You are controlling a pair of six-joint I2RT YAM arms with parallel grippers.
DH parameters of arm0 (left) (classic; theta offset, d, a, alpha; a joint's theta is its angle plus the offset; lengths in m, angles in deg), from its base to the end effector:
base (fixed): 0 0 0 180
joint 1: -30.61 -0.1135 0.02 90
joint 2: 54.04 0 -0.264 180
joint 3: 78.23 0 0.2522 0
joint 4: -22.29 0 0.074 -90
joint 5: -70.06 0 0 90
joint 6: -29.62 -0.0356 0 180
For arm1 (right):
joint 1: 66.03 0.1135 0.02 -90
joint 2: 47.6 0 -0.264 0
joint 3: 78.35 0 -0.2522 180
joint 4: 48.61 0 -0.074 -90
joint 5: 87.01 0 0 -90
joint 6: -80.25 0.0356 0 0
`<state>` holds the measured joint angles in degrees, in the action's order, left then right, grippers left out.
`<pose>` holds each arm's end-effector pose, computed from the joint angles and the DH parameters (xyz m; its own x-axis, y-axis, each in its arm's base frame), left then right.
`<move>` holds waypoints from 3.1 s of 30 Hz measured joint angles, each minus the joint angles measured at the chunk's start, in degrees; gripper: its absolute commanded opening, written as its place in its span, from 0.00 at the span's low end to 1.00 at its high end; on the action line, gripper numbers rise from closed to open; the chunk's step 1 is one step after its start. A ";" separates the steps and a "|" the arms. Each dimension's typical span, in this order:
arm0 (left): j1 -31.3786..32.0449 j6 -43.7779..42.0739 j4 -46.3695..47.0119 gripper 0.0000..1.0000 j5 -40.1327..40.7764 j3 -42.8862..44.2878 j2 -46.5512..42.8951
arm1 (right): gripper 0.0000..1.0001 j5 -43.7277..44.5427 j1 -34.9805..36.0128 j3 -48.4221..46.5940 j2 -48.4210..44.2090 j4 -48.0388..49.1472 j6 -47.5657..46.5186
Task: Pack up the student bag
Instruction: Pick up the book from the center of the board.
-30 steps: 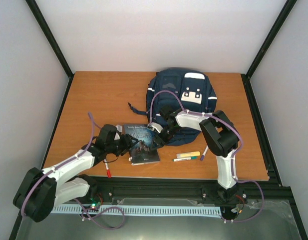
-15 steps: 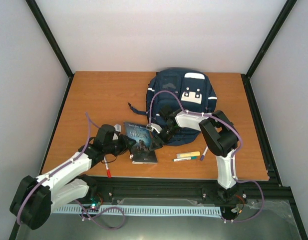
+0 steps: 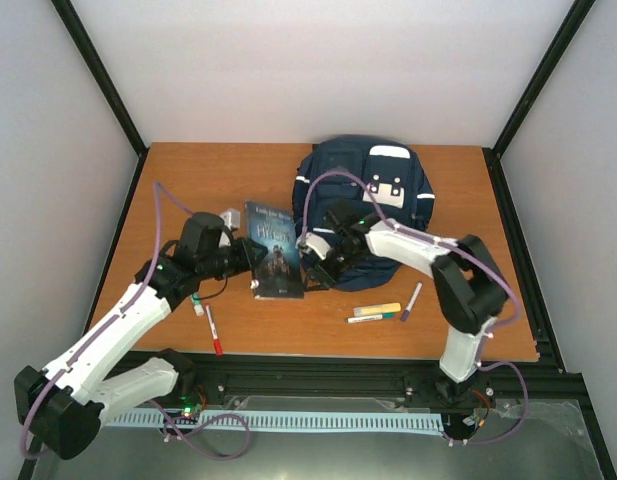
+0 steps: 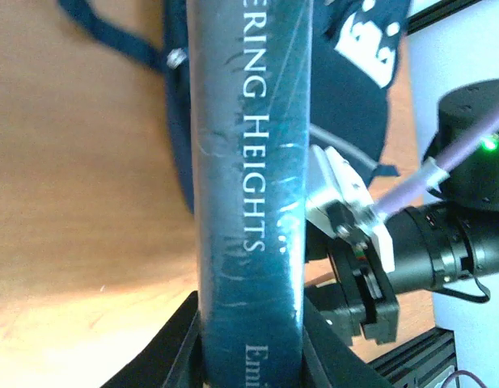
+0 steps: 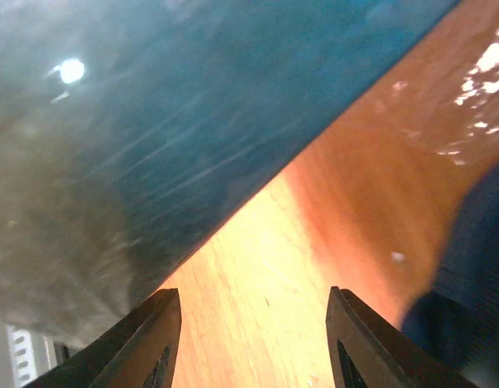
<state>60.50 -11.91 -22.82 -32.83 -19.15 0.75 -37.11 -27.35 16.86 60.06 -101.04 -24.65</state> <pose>0.1708 -0.1073 0.2770 -0.8490 -0.3537 -0.3926 -0.0051 0.7484 -0.6632 0.2653 0.2417 0.1691 -0.5740 -0.7115 -0.4054 -0.7794 0.3229 0.5368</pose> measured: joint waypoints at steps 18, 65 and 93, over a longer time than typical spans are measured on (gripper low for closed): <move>0.07 -5.16 15.10 0.01 -7.61 10.60 14.21 | 1.00 6.10 -27.65 8.22 -33.92 5.53 3.85; 3.67 10.91 63.69 0.18 -26.82 12.66 30.82 | 0.53 -43.01 -34.56 0.66 -25.03 -4.35 7.39; 3.78 2.21 50.21 0.70 -14.14 14.25 33.79 | 0.03 -25.70 -39.30 6.78 -29.70 3.30 15.32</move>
<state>64.28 -9.70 27.38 -46.97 -4.90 34.54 -62.81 -66.65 23.64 30.35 -97.74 -9.32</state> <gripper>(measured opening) 0.712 0.219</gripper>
